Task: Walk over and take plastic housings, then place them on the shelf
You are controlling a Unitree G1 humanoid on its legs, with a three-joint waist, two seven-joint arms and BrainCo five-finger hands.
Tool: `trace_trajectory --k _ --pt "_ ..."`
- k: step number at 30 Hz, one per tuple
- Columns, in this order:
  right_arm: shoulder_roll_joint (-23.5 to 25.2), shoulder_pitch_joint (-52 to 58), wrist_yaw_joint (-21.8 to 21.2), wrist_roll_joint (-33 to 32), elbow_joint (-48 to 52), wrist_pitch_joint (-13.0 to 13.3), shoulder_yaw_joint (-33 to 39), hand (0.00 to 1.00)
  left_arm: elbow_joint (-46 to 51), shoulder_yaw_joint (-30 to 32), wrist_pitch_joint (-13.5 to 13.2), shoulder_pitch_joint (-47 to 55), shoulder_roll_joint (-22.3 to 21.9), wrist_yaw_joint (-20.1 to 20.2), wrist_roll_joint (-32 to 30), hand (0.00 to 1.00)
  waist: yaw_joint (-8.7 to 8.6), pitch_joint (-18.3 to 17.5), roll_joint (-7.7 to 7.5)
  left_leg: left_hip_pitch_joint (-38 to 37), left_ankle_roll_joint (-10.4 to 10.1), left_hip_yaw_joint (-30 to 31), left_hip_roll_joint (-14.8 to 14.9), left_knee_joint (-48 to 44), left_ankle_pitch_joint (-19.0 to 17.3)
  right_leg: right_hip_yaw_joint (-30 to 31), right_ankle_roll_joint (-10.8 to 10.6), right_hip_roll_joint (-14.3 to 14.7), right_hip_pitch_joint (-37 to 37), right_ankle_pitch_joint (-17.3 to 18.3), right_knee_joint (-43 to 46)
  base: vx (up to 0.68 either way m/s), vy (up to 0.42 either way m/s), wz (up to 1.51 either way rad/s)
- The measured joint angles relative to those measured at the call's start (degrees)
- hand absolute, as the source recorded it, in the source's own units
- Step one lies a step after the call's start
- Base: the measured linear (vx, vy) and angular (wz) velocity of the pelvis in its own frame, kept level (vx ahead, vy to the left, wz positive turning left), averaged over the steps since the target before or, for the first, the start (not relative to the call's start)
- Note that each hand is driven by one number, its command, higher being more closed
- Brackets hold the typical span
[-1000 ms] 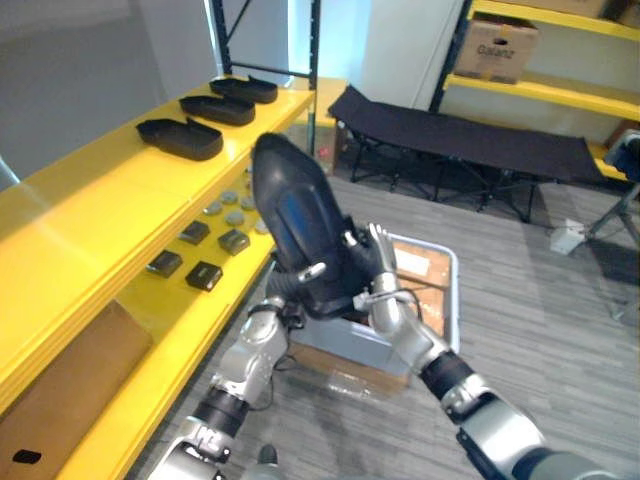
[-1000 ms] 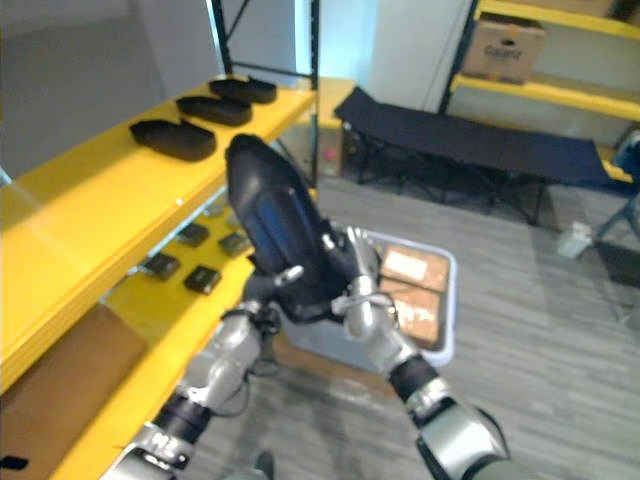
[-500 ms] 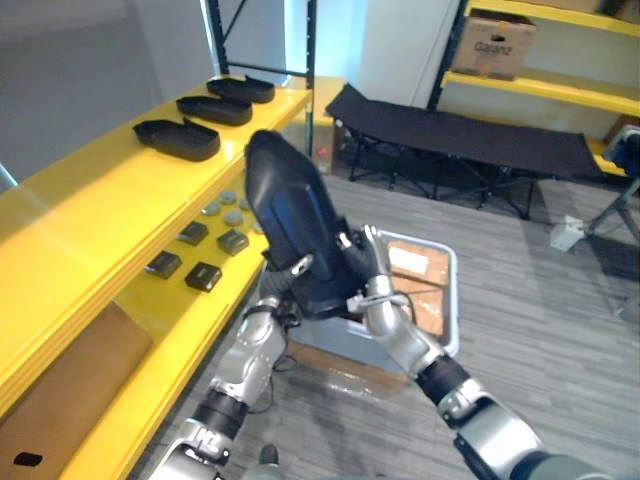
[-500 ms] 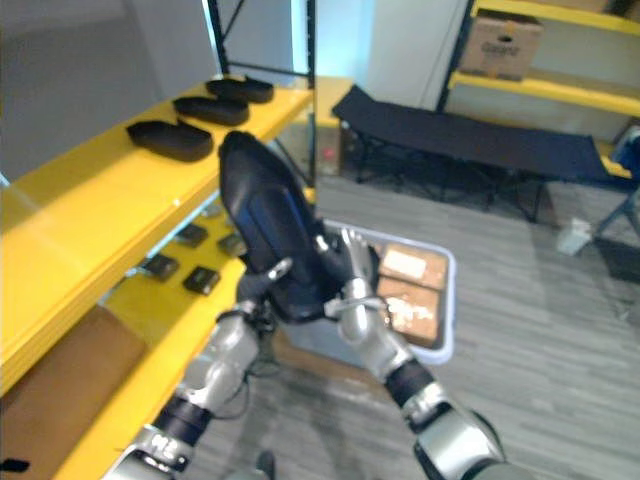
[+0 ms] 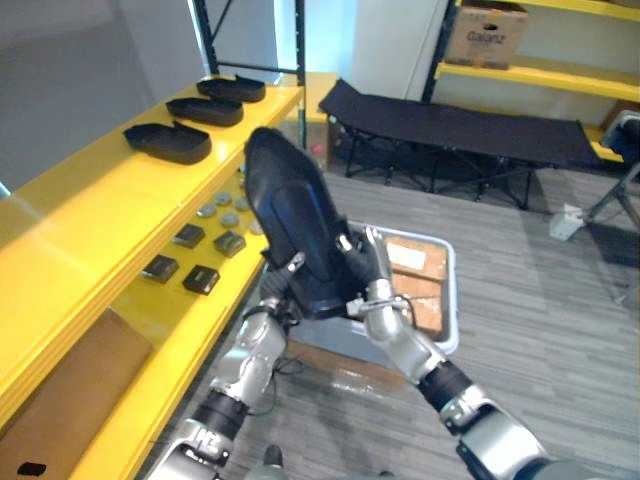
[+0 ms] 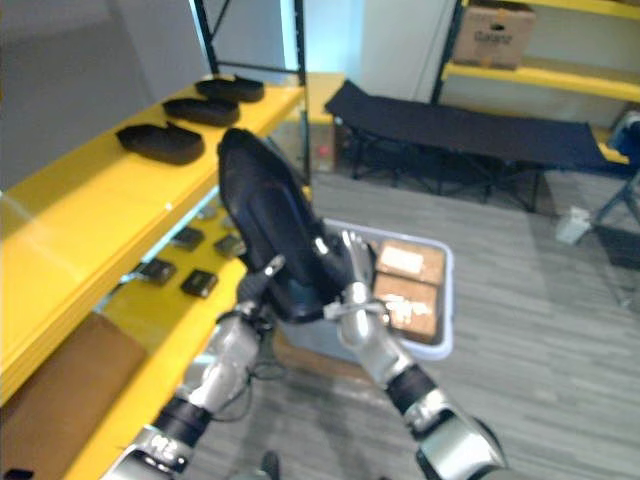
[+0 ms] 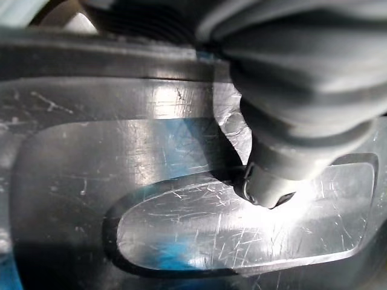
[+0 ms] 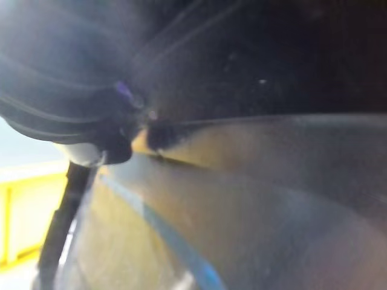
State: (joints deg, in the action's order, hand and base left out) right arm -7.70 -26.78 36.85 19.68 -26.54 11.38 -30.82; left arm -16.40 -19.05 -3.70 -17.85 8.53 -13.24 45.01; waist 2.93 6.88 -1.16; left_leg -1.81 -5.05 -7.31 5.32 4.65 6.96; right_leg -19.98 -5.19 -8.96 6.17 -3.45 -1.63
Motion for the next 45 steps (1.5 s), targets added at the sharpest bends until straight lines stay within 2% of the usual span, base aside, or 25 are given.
trace_trajectory --k 2,4,6,9,13,15,19,22,23,24,25,27,29,31,32,33,34,36,38,39,40,41,45 --pt "-0.01 0.79 -1.24 -1.44 0.86 0.11 -0.02 0.0 0.57 0.15 0.0 0.33 0.03 -0.03 -0.95 1.0 0.04 0.0 0.0 -0.01 -0.03 0.01 0.01 0.0 -0.07 -0.01 0.01 0.01 0.02 0.07 0.01 0.0 0.0 0.0" --pt "0.06 1.73 -2.22 -4.19 1.41 0.71 -0.77 0.0 4.11 0.69 -0.04 2.33 -0.01 -2.27 -7.88 1.0 0.0 0.0 0.0 -0.02 -0.17 -0.09 0.03 0.0 -0.21 0.0 -0.06 0.01 0.07 0.08 0.01 0.0 0.0 0.0" --pt "0.48 3.69 -2.45 -7.49 1.78 1.19 -0.81 0.0 9.19 1.52 -0.08 4.6 0.0 -5.39 -19.6 1.0 0.18 0.0 0.0 -0.02 -0.12 -0.07 0.05 -0.01 -0.32 -0.03 -0.22 0.05 0.13 0.01 0.0 0.0 0.0 0.0" --pt "0.78 6.0 -3.46 -10.12 6.48 1.22 -0.67 0.0 15.7 3.1 -0.04 7.71 -0.42 -8.1 -28.85 1.0 0.2 0.01 0.02 -0.08 0.04 -0.33 -0.07 -0.01 -0.44 -0.14 -0.21 0.04 -0.04 0.08 0.27 0.0 0.0 -0.02" --pt "0.66 6.55 -4.8 -12.24 10.88 1.48 1.17 0.0 19.53 6.23 -0.05 10.64 -2.05 -10.23 -37.14 1.0 0.14 0.16 0.26 -0.41 0.22 -1.01 -0.42 0.0 -0.61 0.0 -0.33 -0.07 -0.27 0.62 1.16 0.0 0.0 -0.03" --pt "0.14 6.74 -4.32 -12.11 15.59 2.96 4.47 0.0 19.77 8.03 0.18 13.35 -2.25 -11.81 -41.73 1.0 0.09 0.21 0.33 -0.81 0.18 -1.28 -0.51 0.0 -0.83 0.34 -0.22 -0.15 -0.28 0.94 1.16 -0.01 0.007 -0.07" --pt "-2.35 8.26 -4.36 -13.92 27.86 5.52 12.86 0.0 18.13 11.98 0.76 18.48 -2.29 -15.27 -46.08 1.0 -0.22 0.22 0.32 -1.2 0.27 -1.98 -0.51 0.01 -1.07 1.22 -0.28 -0.18 -0.48 1.32 1.23 0.01 -0.002 -0.11" --pt "-6.81 12.47 -7.33 -21.33 36.03 6.32 21.34 0.0 15.16 15.98 1.74 22.66 -2.31 -18.44 -47.97 1.0 -0.43 0.2 0.21 -1.23 0.33 -2.95 -0.45 0.01 -1.2 2.65 -0.45 -0.15 -1.27 1.2 1.4 0.02 -0.001 -0.15" --pt "-7.05 13.38 -7.82 -22.08 36.64 6.32 22.24 0.0 15.11 16.24 1.98 23.15 -2.29 -18.82 -48.14 1.0 -0.49 0.2 0.18 -1.27 0.33 -3.03 -0.45 0.01 -1.2 2.73 -0.65 -0.15 -1.31 1.08 1.4 0.03 -0.006 -0.17" --pt "-7.49 17.63 -9.35 -26.33 38.45 6.32 25.3 0.0 15.11 16.86 2.94 24.86 -2.32 -20.59 -48.74 1.0 -0.59 0.2 0.15 -1.44 0.21 -3.87 -0.41 0.01 -1.38 3.01 -0.75 -0.15 -1.44 1.03 1.38 0.03 -0.003 -0.21" --pt "-7.25 21.3 -11.09 -31.4 39.37 6.39 27.3 0.0 15.1 17.67 3.13 26.05 -2.57 -22.22 -50.47 1.0 -0.62 0.21 0.13 -1.61 0.15 -4.46 -0.33 0.02 -1.55 3.64 -0.77 -0.11 -1.74 1.01 1.42 0.03 -0.003 -0.25" --pt "-6.1 27.06 -13.86 -37.13 39.69 7.16 30.22 0.0 15.09 19.27 3.14 27.11 -2.99 -24.02 -50.73 1.0 -0.92 0.22 0.11 -1.94 0.07 -5.45 -0.23 0.03 -1.88 4.6 -0.79 -0.05 -2.04 1.01 1.48 0.02 -0.003 -0.26" --pt "-4.13 31.97 -17.09 -41.6 39.71 7.77 32.75 0.0 15.09 21.52 3.12 27.65 -3.68 -25.35 -50.67 1.0 -2.04 0.22 0.05 -2.23 0.04 -5.8 -0.21 0.04 -2.2 5.21 -0.96 -0.03 -2.05 1.14 1.49 0.02 -0.003 -0.18" --pt "-2.0 36.2 -19.96 -43.28 39.72 7.93 34.59 0.0 15.09 24.25 2.55 28.18 -4.75 -26.62 -49.91 1.0 -3.18 0.25 -0.02 -2.23 0.0 -6.33 -0.19 0.15 -2.36 5.99 -1.05 0.02 -2.32 1.17 1.49 0.02 0.001 -0.15" --pt "-0.83 38.98 -21.84 -44.79 39.64 7.8 35.46 0.0 15.08 25.55 1.26 28.84 -5.17 -26.72 -48.97 1.0 -3.72 0.3 -0.1 -2.25 -0.04 -6.96 -0.15 0.26 -2.45 6.23 -1.11 0.01 -2.49 1.16 1.49 0.01 0.006 -0.22" --pt "0.18 41.44 -23.56 -45.99 38.89 7.59 36.39 0.0 15.09 25.88 -1.31 29.78 -5.19 -26.54 -46.94 1.0 -3.79 0.28 -0.22 -2.25 -0.05 -7.41 -0.09 0.27 -2.58 6.84 -1.17 0.07 -2.92 1.14 1.5 0.01 0.004 -0.22" --pt "0.63 42.45 -24.23 -46.02 38.01 7.39 36.95 0.0 15.14 25.92 -2.45 30.14 -5.3 -26.51 -46.24 1.0 -3.81 0.3 -0.32 -2.25 -0.05 -7.59 -0.09 0.27 -2.63 7.13 -1.21 0.08 -3.05 1.12 1.49 0.01 0.004 -0.17" --pt "1.72 44.53 -24.69 -45.77 30.65 6.73 38.78 0.0 15.8 25.92 -6.88 31.08 -6.7 -24.55 -43.08 1.0 -3.88 0.22 -0.7 -2.23 0.05 -7.66 -0.2 0.29 -2.92 7.32 -1.29 -0.02 -3.1 1.16 1.5 0.01 0.001 -0.02" --pt "3.08 44.61 -25.02 -47.13 24.45 6.28 40.41 0.0 17.21 25.39 -9.45 32.23 -7.63 -22.94 -42.24 1.0 -3.86 0.17 -0.79 -2.17 -0.11 -7.64 -0.22 0.29 -3.12 7.36 -1.41 -0.1 -3.11 1.24 1.5 0.0 0.0 0.0" --pt "4.05 44.6 -25.61 -49.56 21.23 6.54 41.42 0.0 18.96 24.95 -11.19 33.18 -7.96 -21.22 -40.37 1.0 -3.86 0.18 -0.77 -2.14 -0.13 -7.61 -0.26 0.29 -3.17 7.35 -1.45 -0.14 -3.12 1.28 1.49 0.0 0.0 0.0" --pt "4.56 44.68 -25.83 -50.32 20.28 6.92 41.84 0.0 20.14 24.82 -11.83 33.76 -8.13 -20.23 -39.65 1.0 -3.87 0.21 -0.71 -2.13 -0.12 -7.61 -0.3 0.3 -3.21 7.36 -1.45 -0.14 -3.11 1.31 1.48 0.0 0.0 0.0" --pt "5.67 45.23 -26.03 -50.96 19.81 8.45 42.39 0.0 23.03 24.71 -13.62 34.75 -8.7 -18.3 -38.14 1.0 -3.87 0.3 -0.55 -2.1 -0.13 -7.61 -0.33 0.3 -3.27 7.35 -1.48 -0.14 -3.11 1.36 1.44 0.0 0.0 0.0" --pt "6.03 45.12 -27.15 -50.18 20.0 10.13 42.59 0.0 27.94 24.59 -16.96 35.46 -9.06 -14.13 -35.86 1.0 -3.75 0.28 -0.52 -2.03 -0.17 -7.45 -0.34 0.29 -3.34 7.3 -1.57 -0.13 -3.06 1.45 1.42 0.0 0.0 0.0"
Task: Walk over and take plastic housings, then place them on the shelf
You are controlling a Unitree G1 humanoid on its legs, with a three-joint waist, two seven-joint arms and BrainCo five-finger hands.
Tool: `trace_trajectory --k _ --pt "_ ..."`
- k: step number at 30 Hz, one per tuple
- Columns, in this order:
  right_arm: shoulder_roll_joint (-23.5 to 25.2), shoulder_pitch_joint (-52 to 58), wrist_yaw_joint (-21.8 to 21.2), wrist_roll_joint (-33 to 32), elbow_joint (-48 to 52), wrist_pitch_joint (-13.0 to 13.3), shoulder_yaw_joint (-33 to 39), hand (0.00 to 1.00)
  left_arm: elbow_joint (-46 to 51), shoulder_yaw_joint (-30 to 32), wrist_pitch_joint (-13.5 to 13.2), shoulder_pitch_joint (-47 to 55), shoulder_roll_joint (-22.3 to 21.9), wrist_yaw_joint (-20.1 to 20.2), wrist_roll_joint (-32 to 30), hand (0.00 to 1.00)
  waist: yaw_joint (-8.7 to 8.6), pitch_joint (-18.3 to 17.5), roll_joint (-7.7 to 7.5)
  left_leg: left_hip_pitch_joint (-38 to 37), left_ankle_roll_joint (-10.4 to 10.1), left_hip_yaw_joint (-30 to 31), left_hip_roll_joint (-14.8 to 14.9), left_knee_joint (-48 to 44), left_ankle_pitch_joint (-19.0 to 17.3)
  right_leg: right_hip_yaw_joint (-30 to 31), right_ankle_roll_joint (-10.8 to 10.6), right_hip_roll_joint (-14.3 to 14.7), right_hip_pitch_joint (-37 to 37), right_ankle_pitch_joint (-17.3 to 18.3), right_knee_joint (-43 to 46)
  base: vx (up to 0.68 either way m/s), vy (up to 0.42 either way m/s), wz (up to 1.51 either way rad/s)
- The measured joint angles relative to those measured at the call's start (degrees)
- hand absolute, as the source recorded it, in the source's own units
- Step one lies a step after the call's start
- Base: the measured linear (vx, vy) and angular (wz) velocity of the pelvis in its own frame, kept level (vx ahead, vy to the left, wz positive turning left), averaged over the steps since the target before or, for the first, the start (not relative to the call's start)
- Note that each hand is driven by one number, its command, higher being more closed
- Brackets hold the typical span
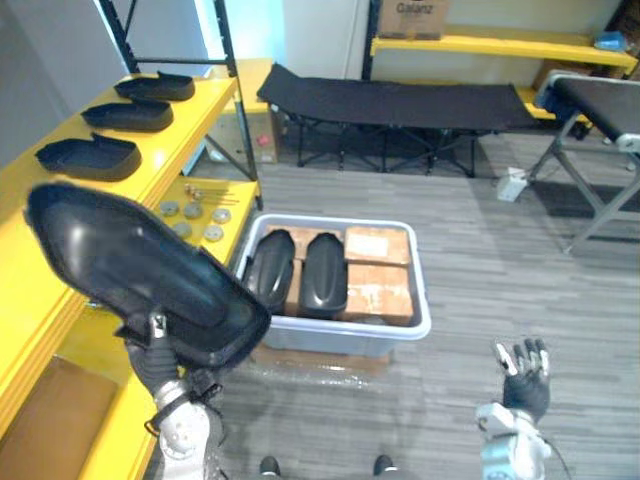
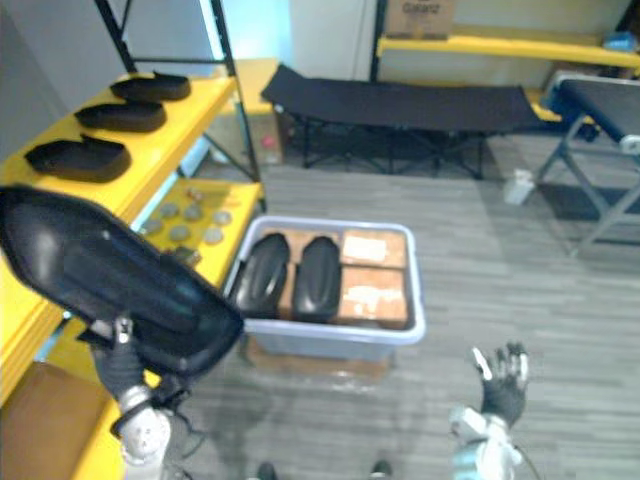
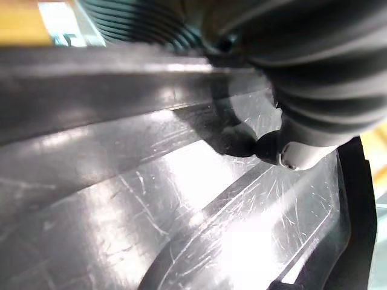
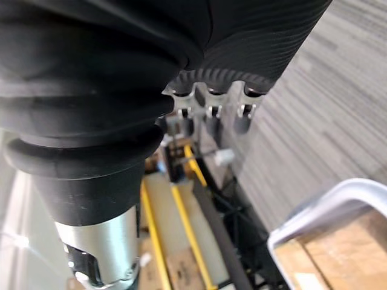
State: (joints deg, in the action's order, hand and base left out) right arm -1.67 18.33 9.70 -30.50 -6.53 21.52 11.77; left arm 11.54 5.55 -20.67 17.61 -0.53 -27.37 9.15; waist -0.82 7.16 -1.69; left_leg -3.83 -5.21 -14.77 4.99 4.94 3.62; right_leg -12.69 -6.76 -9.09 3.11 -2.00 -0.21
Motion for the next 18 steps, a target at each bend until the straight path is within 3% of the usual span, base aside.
trace_trajectory --k 5,8,10,14,16,18 --pt "-0.73 -4.39 -3.7 2.23 3.05 -0.3 -0.27 0.0 3.73 1.15 -0.27 0.01 0.17 -0.67 -0.49 1.0 0.39 -0.03 0.17 1.27 0.0 2.06 -0.56 -0.01 0.02 -2.33 -0.31 -0.5 0.32 0.13 -0.4 0.01 0.005 0.16" --pt "-2.42 -9.04 -4.4 2.22 3.71 -1.0 -1.93 0.0 7.28 6.24 0.63 0.59 0.18 -1.36 -1.35 1.0 2.01 0.0 0.23 2.07 0.46 5.45 -1.19 -0.07 0.48 -6.17 -0.45 -1.1 1.77 0.25 -0.42 0.04 0.006 0.66" --pt "-3.69 -12.47 -4.84 2.56 3.34 -1.82 -4.72 0.0 8.96 12.48 1.29 0.84 0.17 -2.08 -2.58 1.0 3.98 0.02 0.36 2.12 0.57 8.26 -1.77 -0.26 0.59 -8.84 -0.84 -1.43 3.55 0.66 -0.38 0.07 -0.007 0.74" --pt "-4.2 -20.98 -6.41 4.25 -0.05 -3.23 -13.32 0.0 10.39 25.97 1.33 4.32 0.11 -3.4 -2.88 1.0 9.92 0.15 0.66 2.8 0.83 14.16 -2.94 -0.27 0.76 -15.15 -1.25 -2.13 6.67 1.03 -0.33 0.07 -0.006 0.76" --pt "-3.85 -22.92 -7.34 7.04 -0.78 -4.17 -17.49 0.0 10.38 30.48 0.26 6.56 -0.39 -3.02 -2.86 1.0 12.92 0.24 0.5 3.19 0.92 16.68 -3.54 -0.27 0.83 -17.94 -1.25 -2.31 8.04 1.03 -0.18 0.07 -0.005 0.76" --pt "-3.54 -24.09 -7.82 9.34 -0.77 -5.24 -20.43 0.0 10.4 34.41 -1.08 8.84 -2.04 -2.17 -2.28 1.0 14.85 0.18 0.36 3.1 1.04 19.46 -4.33 -0.26 0.77 -20.49 -1.16 -2.74 9.54 1.09 0.45 0.06 0.013 0.71"
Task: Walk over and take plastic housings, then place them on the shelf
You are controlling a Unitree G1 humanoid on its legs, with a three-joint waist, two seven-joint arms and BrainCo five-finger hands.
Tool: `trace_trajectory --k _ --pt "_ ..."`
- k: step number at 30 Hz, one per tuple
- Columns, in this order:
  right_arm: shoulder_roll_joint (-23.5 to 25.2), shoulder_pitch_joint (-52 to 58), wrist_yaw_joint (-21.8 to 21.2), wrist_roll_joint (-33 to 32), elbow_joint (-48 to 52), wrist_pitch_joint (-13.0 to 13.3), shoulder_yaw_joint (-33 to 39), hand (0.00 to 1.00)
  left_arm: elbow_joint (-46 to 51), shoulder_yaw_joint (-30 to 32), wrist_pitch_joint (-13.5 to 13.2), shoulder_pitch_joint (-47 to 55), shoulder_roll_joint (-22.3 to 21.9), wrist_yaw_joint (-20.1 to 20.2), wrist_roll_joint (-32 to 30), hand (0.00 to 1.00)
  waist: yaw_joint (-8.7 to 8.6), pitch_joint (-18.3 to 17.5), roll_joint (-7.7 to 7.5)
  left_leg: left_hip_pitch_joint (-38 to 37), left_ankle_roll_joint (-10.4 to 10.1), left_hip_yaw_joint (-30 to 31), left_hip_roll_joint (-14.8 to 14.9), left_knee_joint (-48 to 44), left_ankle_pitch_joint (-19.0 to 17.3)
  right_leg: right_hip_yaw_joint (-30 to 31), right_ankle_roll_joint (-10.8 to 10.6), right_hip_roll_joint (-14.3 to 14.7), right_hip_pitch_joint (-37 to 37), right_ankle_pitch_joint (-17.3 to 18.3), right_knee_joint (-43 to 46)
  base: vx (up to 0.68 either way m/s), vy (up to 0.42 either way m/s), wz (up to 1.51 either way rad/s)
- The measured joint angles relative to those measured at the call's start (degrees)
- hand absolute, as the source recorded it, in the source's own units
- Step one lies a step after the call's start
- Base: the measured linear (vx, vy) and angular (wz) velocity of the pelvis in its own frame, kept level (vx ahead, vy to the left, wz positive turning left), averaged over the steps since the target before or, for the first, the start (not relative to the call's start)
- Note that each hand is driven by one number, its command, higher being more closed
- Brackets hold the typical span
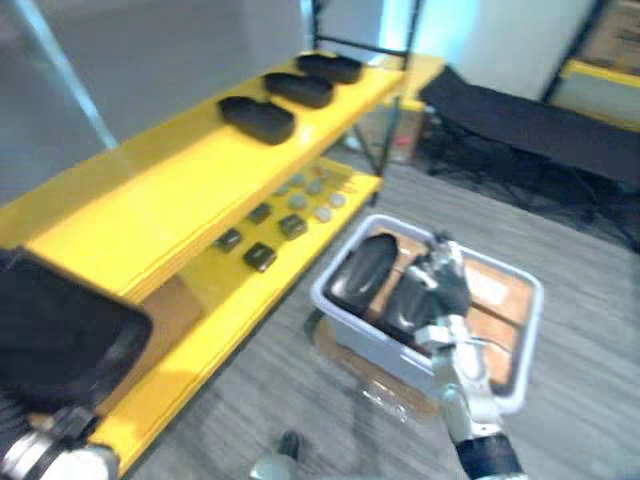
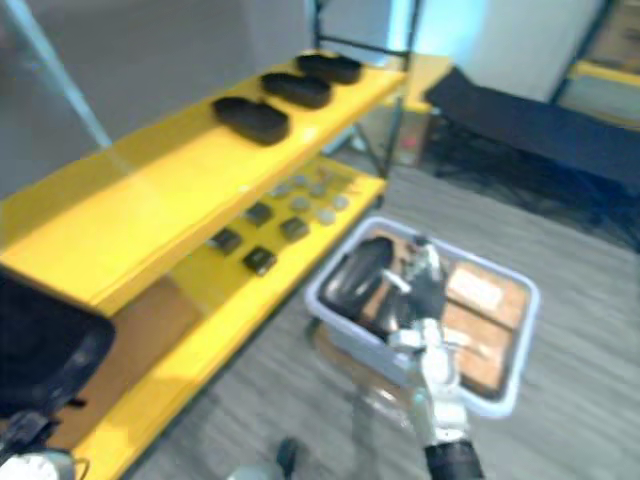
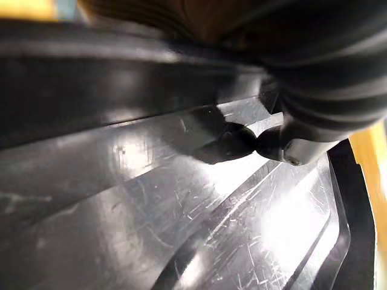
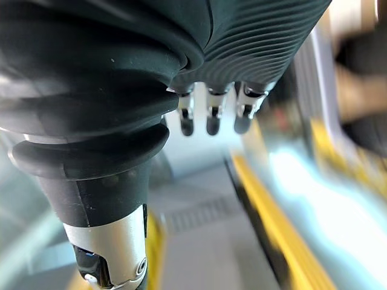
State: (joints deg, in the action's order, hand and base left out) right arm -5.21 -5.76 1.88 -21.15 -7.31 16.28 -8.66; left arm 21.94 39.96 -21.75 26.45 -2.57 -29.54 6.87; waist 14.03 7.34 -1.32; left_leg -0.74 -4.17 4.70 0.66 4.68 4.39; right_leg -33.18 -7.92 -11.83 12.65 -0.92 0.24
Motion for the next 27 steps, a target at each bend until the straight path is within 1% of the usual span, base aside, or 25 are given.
trace_trajectory --k 2,3,5,6,9,10,11,12,13,14,15,16,17,18,19,22,23,25,26,27 --pt "0.08 -0.69 -0.19 0.36 0.01 -0.68 -0.52 0.0 0.0 2.36 -1.23 1.22 -1.87 1.73 2.92 1.0 1.08 -0.05 -0.2 0.02 0.18 1.39 -0.5 0.01 -0.19 -0.44 0.42 -0.36 0.51 0.27 0.72 0.04 0.024 0.56" --pt "0.08 -0.9 -0.44 0.68 0.01 -1.27 -0.51 0.0 0.01 4.34 -2.1 1.96 -3.63 3.12 4.89 1.0 1.55 -0.3 -0.8 0.43 0.24 2.4 -0.83 0.0 -0.21 -1.56 1.04 -0.64 0.43 0.68 1.48 0.02 0.012 0.41" --pt "0.09 -0.89 -0.53 1.33 0.01 -1.53 -0.46 0.0 0.04 5.51 -2.78 2.44 -4.96 4.82 6.9 1.0 1.75 -0.44 -1.54 0.79 0.36 2.74 -1.1 -0.01 -0.13 -1.56 1.08 -0.85 0.39 0.73 1.56 0.01 -0.003 0.19" --pt "0.08 -0.84 -0.51 2.34 0.01 -1.66 -0.43 0.0 0.04 5.62 -3.17 2.86 -5.18 6.83 9.25 1.0 1.89 -0.5 -1.99 0.8 0.46 2.64 -1.25 -0.01 -0.06 -1.51 1.08 -1.0 0.4 0.73 1.59 0.0 0.0 0.0" --pt "0.05 -0.87 -0.58 3.24 0.11 -2.29 -0.43 0.0 0.68 5.48 -3.65 2.19 -5.16 9.31 11.22 1.0 1.52 -0.71 -2.31 0.75 0.67 2.27 -1.36 -0.03 -0.21 -1.23 1.21 -1.22 0.22 0.82 1.79 -0.03 -0.004 -0.07" --pt "-0.12 -0.89 -0.65 3.89 0.12 -2.92 -0.43 0.0 0.71 5.48 -4.16 1.86 -5.13 9.95 11.26 1.0 1.33 -0.71 -2.32 0.79 0.75 1.82 -1.37 -0.07 -0.26 -1.03 1.91 -1.34 -0.15 1.25 2.02 -0.04 -0.003 -0.16" --pt "-0.28 -0.94 -0.69 3.89 0.12 -3.22 -0.43 0.0 0.72 5.48 -4.34 1.59 -5.12 9.99 11.18 1.0 1.32 -0.73 -2.39 0.95 0.81 1.52 -1.42 -0.3 -0.31 -1.0 2.25 -1.46 -0.43 1.5 2.2 -0.05 0.0 -0.16" --pt "-0.67 -1.19 -0.69 3.88 0.12 -3.8 -0.42 0.0 0.72 5.31 -4.42 1.16 -4.94 9.92 11.13 1.0 1.15 -0.66 -2.67 2.13 1.24 1.29 -1.65 -1.83 -0.9 -1.09 2.11 -1.62 -0.55 1.65 2.33 -0.08 0.016 0.0" --pt "-1.63 -1.32 -0.65 3.88 0.21 -4.25 -0.07 0.0 0.97 4.74 -4.39 -0.21 -4.19 9.92 11.0 1.0 0.84 -0.18 -2.52 4.79 1.58 1.44 -2.7 -6.08 -3.19 -1.75 1.69 -2.11 -0.54 2.58 2.45 -0.09 0.024 0.1" --pt "-1.99 -1.34 -0.58 3.88 0.22 -4.42 0.09 0.0 1.41 4.6 -4.39 -0.84 -3.97 9.95 10.85 1.0 0.83 -0.07 -2.76 5.95 1.92 1.49 -3.14 -7.94 -4.15 -2.29 1.56 -2.34 -0.4 3.29 2.46 -0.08 0.026 0.34" --pt "-2.64 -1.33 -0.28 3.9 0.4 -4.99 0.66 0.0 2.63 4.21 -4.41 -2.15 -3.35 10.09 10.71 1.0 0.64 0.18 -3.15 8.12 2.47 0.74 -3.55 -11.83 -5.87 -4.63 -0.09 -2.78 0.29 4.31 2.51 -0.04 0.01 0.45" --pt "-2.99 -1.26 0.1 3.92 0.55 -5.14 1.09 0.0 3.02 3.9 -4.42 -2.91 -2.87 10.33 10.72 1.0 0.3 0.57 -2.99 9.02 2.83 0.08 -3.35 -13.63 -6.62 -5.87 -0.54 -2.73 0.92 4.36 2.62 -0.07 0.013 0.82" --pt "-3.53 -1.01 1.03 4.05 0.68 -5.27 1.98 0.0 3.43 3.77 -4.41 -4.01 -1.94 11.55 10.78 1.0 -0.34 1.26 -2.28 10.08 2.88 -1.93 -2.44 -15.38 -6.85 -8.27 -0.04 -2.58 1.99 4.71 3.18 -0.09 0.029 0.95" --pt "-3.69 -0.72 2.03 4.1 0.92 -5.29 2.88 0.0 4.14 3.72 -4.4 -4.16 -1.38 12.58 10.75 1.0 -0.5 1.63 -2.18 10.35 2.88 -2.78 -2.38 -15.17 -6.82 -9.56 1.11 -2.9 2.47 5.37 3.77 -0.1 0.042 0.9" --pt "-3.68 -0.51 2.26 4.12 1.27 -5.28 3.38 0.0 4.44 3.72 -4.4 -4.11 -1.23 12.82 10.73 1.0 -0.52 1.63 -2.19 10.76 2.89 -3.54 -2.27 -15.14 -6.81 -9.65 1.17 -3.08 2.36 5.41 4.14 -0.05 0.086 0.74" --pt "-3.69 -0.08 2.0 4.11 2.1 -5.27 4.64 0.0 5.11 3.47 -4.39 -3.98 -0.88 13.38 10.71 1.0 -0.54 1.93 -1.95 11.09 3.44 -4.61 -1.91 -15.16 -5.86 -8.88 1.8 -3.6 2.39 4.35 6.5 0.0 0.099 0.53" --pt "-3.67 -0.01 1.31 4.11 2.1 -5.24 4.62 0.0 5.24 2.99 -4.4 -3.95 -0.2 13.29 10.69 1.0 -0.43 1.96 -2.1 11.03 3.48 -4.63 -1.55 -15.03 -5.83 -8.63 2.23 -3.76 2.27 4.05 7.72 0.01 0.058 0.35" --pt "-3.68 0.01 -0.46 4.28 2.15 -4.93 4.63 0.0 5.28 1.72 -4.39 -3.92 0.44 13.44 10.48 1.0 -0.37 1.89 -2.37 10.93 3.75 -4.03 -1.64 -14.38 -5.66 -6.27 3.06 -4.14 1.32 3.49 9.98 0.02 0.054 0.29" --pt "-3.7 0.24 -1.19 5.57 2.33 -4.76 4.64 0.0 5.7 0.79 -4.29 -4.02 0.94 13.5 10.17 1.0 -0.54 1.92 -2.35 10.91 3.96 -3.09 -1.74 -13.71 -5.32 -3.4 3.67 -4.24 0.35 3.06 12.02 0.04 0.05 0.42" --pt "-3.9 1.26 -1.76 6.6 2.81 -4.46 4.79 0.0 6.42 -0.63 -4.09 -4.52 2.55 13.96 9.99 1.0 -1.03 2.01 -2.57 10.82 4.02 -1.37 -2.18 -12.7 -4.55 0.19 4.35 -4.23 -0.86 2.6 14.77 0.04 0.043 0.57"
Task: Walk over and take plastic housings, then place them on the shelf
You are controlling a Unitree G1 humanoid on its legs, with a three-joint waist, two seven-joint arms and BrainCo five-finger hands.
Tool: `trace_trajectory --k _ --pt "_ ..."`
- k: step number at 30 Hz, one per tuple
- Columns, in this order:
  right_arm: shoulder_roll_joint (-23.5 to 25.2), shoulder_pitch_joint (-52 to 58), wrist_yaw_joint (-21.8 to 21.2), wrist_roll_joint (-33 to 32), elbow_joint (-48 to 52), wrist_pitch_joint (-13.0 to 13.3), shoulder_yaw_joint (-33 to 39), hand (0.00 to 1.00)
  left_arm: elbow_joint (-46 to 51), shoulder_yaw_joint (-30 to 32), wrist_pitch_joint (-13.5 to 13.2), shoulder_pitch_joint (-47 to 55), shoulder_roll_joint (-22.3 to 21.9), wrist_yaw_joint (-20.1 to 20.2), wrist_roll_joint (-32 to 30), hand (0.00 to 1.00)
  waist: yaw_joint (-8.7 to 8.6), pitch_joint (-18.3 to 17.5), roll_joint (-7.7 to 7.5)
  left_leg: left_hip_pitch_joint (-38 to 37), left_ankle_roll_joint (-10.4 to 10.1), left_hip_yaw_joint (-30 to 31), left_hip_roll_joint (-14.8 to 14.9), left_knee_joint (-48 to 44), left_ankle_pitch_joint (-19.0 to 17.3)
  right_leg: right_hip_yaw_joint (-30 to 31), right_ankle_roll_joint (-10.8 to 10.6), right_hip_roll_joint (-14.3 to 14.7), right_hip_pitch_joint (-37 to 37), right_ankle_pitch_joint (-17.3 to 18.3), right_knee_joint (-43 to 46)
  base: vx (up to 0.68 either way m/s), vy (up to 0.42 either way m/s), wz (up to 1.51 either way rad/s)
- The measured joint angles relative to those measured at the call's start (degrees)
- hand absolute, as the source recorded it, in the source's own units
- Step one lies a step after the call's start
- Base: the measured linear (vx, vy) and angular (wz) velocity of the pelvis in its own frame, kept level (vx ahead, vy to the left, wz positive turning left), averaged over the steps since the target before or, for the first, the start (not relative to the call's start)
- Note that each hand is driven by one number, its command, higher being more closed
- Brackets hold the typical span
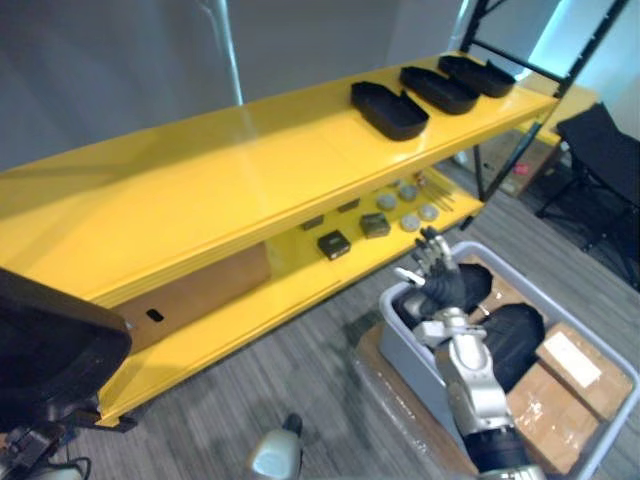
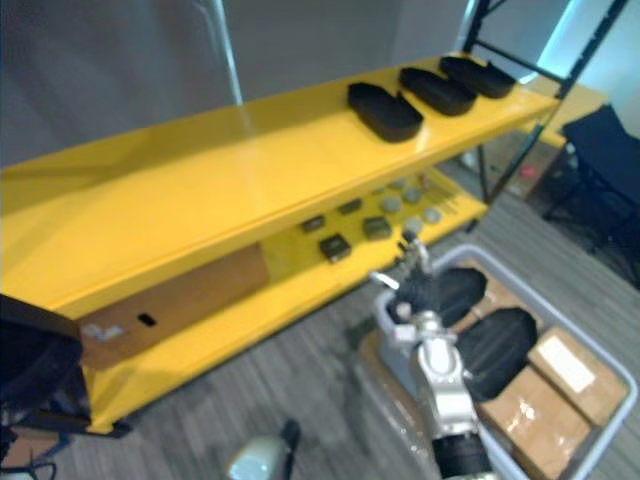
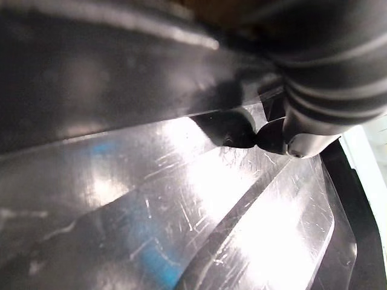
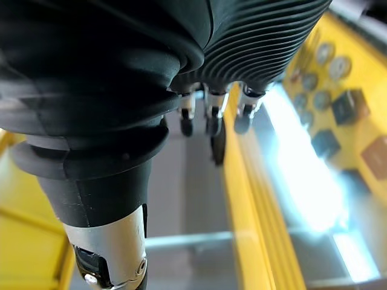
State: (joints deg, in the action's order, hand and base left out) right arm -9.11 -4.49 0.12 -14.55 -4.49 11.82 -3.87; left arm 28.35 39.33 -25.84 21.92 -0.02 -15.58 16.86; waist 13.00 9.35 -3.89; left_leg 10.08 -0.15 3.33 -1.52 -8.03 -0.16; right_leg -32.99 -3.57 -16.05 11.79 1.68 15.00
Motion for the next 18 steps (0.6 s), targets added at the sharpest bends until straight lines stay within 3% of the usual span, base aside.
trace_trajectory --k 2,3,5,6,8,9,10,12,18 --pt "-0.32 2.58 -0.2 0.9 1.66 0.79 1.31 0.0 0.29 -2.32 0.22 -2.12 3.7 1.19 -1.36 1.0 -1.57 0.09 -0.09 -0.22 0.24 4.34 -0.33 2.17 2.01 6.34 1.09 0.5 -2.45 -0.71 5.97 0.06 -0.024 1.07" --pt "-0.48 3.98 -0.14 1.69 2.79 1.57 2.63 0.0 0.22 -4.0 0.24 -3.89 5.8 2.27 -1.7 1.0 -2.9 0.61 0.69 -0.64 0.34 7.55 -0.15 4.28 3.76 11.4 1.47 2.53 -3.96 4.76 7.92 0.07 -0.094 1.27" --pt "-2.08 4.47 -0.03 2.38 4.12 2.25 3.95 0.0 -0.01 -7.06 0.27 -5.84 6.66 2.95 -1.77 1.0 -4.25 1.02 1.0 -0.94 -0.69 10.4 -0.04 6.56 6.26 14.44 1.36 5.29 -5.27 10.96 7.27 0.04 -0.136 0.91" --pt "-2.75 4.06 0.03 2.64 4.14 2.84 4.33 0.0 -0.22 -7.78 0.27 -6.33 6.64 2.87 -1.84 1.0 -4.22 1.23 0.83 -0.87 -0.82 10.37 -0.14 6.73 6.6 14.42 1.4 5.35 -6.02 11.93 6.49 0.0 -0.127 0.39" --pt "-4.97 0.77 0.35 3.65 4.26 4.38 4.94 0.0 -0.61 -8.92 0.35 -6.84 6.78 2.23 -1.87 1.0 -4.16 2.83 0.19 -0.07 -1.87 9.71 -0.65 6.57 7.28 14.46 1.9 6.56 -8.77 11.33 1.51 -0.08 -0.166 -0.02" --pt "-6.5 -0.91 1.27 3.99 4.56 5.16 5.04 0.0 -1.09 -9.62 0.49 -7.3 6.6 1.9 -1.89 1.0 -4.13 3.81 -0.41 0.2 -2.53 9.21 -1.39 6.72 7.45 14.46 -0.92 6.16 -9.07 10.95 -0.07 -0.12 -0.207 -0.14" --pt "-7.34 -1.9 1.82 4.19 4.57 5.37 5.26 0.0 -1.63 -10.96 0.82 -7.14 6.21 1.87 -1.9 1.0 -4.08 4.71 1.29 0.41 -2.57 8.42 -0.31 6.72 7.16 14.74 -1.89 7.18 -8.57 10.37 -2.17 -0.11 -0.155 -0.16" --pt "-7.49 -1.67 2.67 4.14 4.82 5.37 5.66 0.0 -1.63 -11.63 1.24 -5.9 6.29 2.41 -2.23 1.0 -4.55 5.44 2.87 0.05 -2.66 5.02 2.02 6.75 7.22 14.44 -1.59 8.49 -7.91 10.01 -3.11 -0.1 -0.113 -0.09" --pt "-7.65 -3.71 5.22 4.65 6.97 5.89 7.37 0.0 -2.64 -13.57 0.75 -5.68 6.31 1.8 -2.04 1.0 -4.48 6.74 3.14 1.05 -3.81 2.29 3.83 4.9 7.16 16.68 -1.11 9.33 -9.83 9.73 -1.37 -0.01 -0.037 -0.16"
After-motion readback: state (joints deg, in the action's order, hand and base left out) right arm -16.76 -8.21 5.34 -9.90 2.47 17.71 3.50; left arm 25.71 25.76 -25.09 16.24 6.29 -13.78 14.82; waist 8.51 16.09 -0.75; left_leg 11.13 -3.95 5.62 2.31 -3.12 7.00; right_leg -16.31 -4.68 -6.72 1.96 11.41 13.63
